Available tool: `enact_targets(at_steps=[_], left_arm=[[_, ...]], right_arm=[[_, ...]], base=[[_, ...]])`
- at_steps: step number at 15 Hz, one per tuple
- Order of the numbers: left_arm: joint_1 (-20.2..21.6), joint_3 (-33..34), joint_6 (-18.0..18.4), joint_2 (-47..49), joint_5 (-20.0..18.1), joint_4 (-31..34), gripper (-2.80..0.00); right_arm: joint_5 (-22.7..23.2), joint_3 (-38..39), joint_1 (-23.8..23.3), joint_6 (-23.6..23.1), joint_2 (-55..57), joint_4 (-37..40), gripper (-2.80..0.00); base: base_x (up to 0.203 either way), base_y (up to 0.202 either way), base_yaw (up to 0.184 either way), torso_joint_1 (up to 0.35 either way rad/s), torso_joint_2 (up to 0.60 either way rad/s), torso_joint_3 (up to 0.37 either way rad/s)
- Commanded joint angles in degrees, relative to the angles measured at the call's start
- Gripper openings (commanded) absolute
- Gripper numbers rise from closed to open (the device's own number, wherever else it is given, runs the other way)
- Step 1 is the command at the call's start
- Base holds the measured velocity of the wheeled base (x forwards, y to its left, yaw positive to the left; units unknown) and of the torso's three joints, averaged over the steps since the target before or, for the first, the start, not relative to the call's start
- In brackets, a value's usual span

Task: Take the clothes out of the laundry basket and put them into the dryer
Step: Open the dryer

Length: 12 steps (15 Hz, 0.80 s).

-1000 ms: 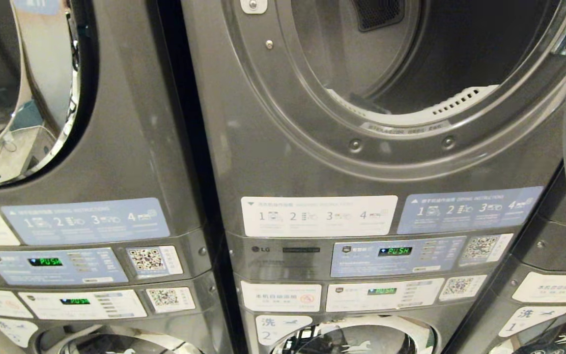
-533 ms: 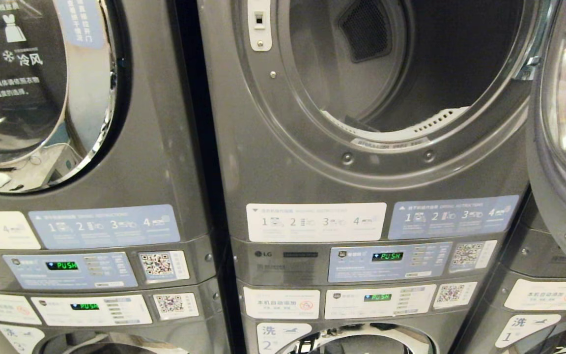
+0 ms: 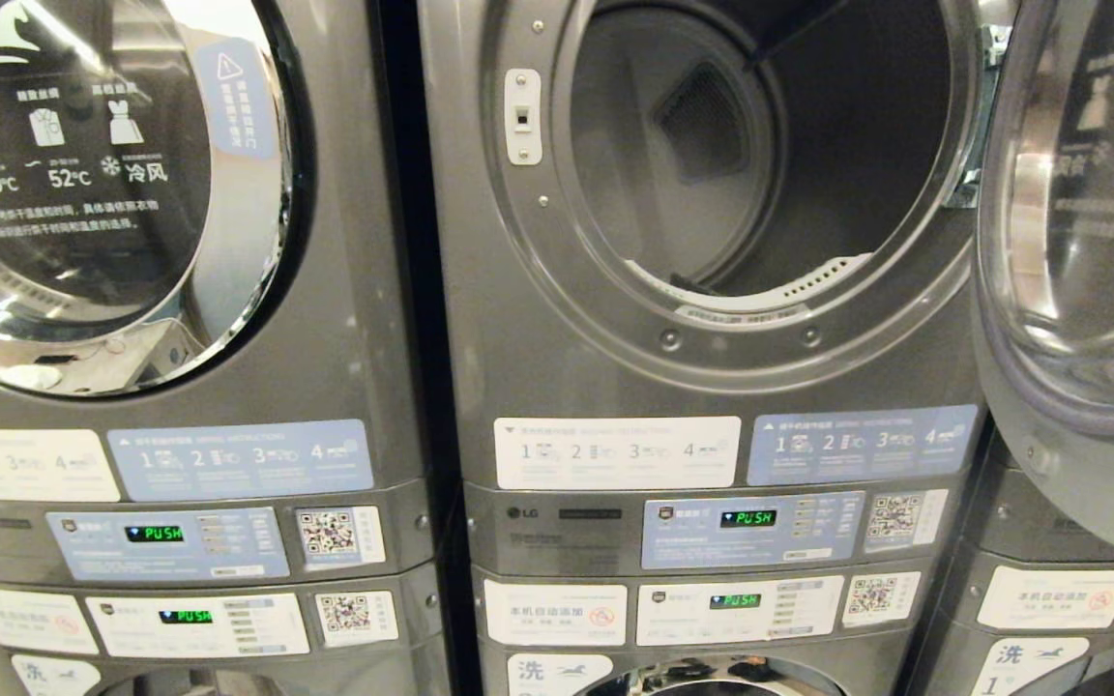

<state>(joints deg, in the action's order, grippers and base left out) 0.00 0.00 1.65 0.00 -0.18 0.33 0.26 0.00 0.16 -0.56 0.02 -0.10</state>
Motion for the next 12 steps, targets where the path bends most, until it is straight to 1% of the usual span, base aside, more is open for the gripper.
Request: enact_targets(at_steps=[1, 5, 12], left_arm=[[0.0, 0.0, 0.02, 0.0, 0.01, 0.02, -2.8], [0.0, 0.0, 0.21, -0.08, -0.1, 0.02, -2.8], [0.0, 0.0, 0.64, 0.0, 0.09, 0.02, -2.8]], right_arm=[[0.01, 0.0, 0.02, 0.03, -0.02, 0.01, -2.8], [0.01, 0.0, 0.02, 0.03, -0.02, 0.01, -2.8], [0.01, 0.0, 0.02, 0.38, -0.02, 0.01, -2.8]], base=[[0.0, 0.0, 0.0, 0.002, 0.0, 0.193], [0.0, 0.0, 0.0, 0.004, 0.0, 0.163], [0.0, 0.0, 0.0, 0.0, 0.0, 0.012]])
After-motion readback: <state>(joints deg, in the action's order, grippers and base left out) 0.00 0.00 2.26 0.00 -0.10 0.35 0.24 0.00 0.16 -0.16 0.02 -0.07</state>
